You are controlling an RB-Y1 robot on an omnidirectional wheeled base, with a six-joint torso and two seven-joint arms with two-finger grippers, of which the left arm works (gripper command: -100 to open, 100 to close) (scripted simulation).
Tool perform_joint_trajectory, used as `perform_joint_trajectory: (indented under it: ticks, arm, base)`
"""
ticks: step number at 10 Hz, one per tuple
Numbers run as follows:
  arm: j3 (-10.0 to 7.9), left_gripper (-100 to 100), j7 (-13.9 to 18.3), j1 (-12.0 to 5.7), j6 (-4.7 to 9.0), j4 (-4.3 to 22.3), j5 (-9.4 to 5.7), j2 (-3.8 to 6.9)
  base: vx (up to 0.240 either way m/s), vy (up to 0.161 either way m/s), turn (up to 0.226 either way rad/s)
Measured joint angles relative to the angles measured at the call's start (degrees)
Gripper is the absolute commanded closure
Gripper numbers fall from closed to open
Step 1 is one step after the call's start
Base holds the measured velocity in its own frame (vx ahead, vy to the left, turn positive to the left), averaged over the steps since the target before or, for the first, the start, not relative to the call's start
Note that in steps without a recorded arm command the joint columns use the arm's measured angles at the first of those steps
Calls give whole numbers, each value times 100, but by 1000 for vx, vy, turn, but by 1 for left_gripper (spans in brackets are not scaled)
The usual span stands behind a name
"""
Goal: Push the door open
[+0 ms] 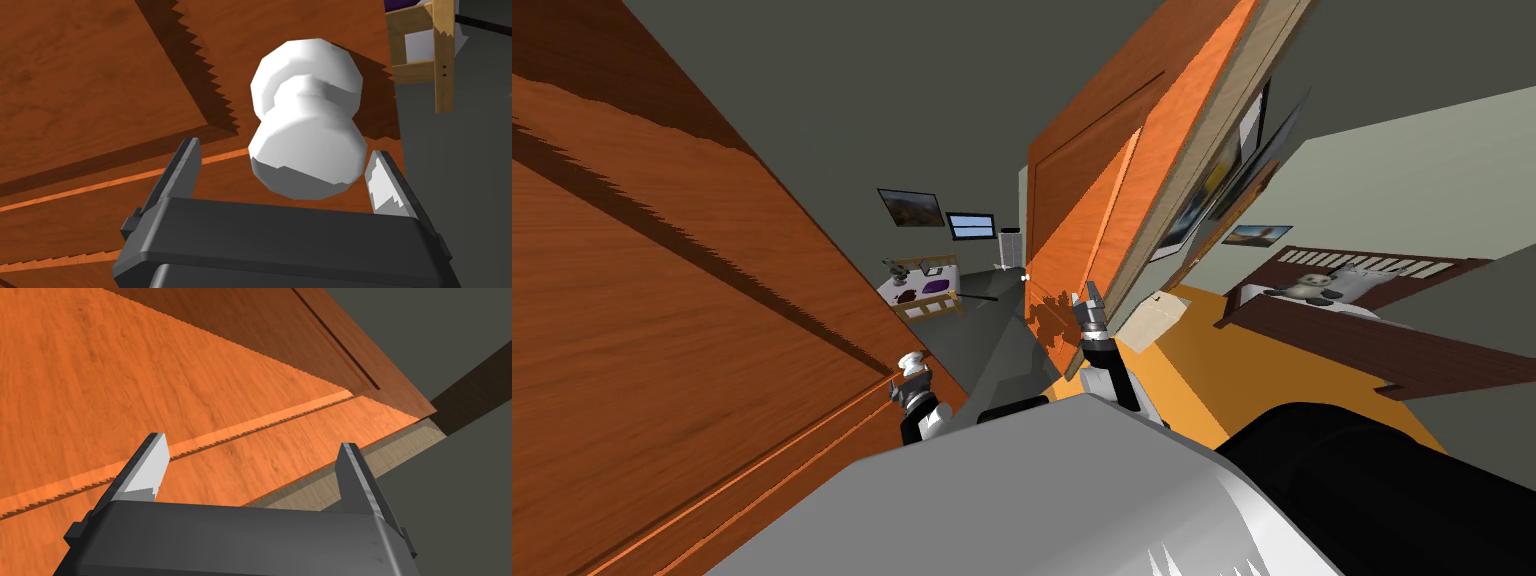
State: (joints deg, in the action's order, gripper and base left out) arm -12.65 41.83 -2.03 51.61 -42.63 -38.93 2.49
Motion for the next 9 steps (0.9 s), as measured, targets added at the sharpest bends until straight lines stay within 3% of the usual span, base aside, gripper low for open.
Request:
perform_joint_trajectory:
  ticks: [9]
  arm:
    - [239, -100, 1228, 21, 265, -263, -663, -313]
  base:
    - [-84, -31, -70]
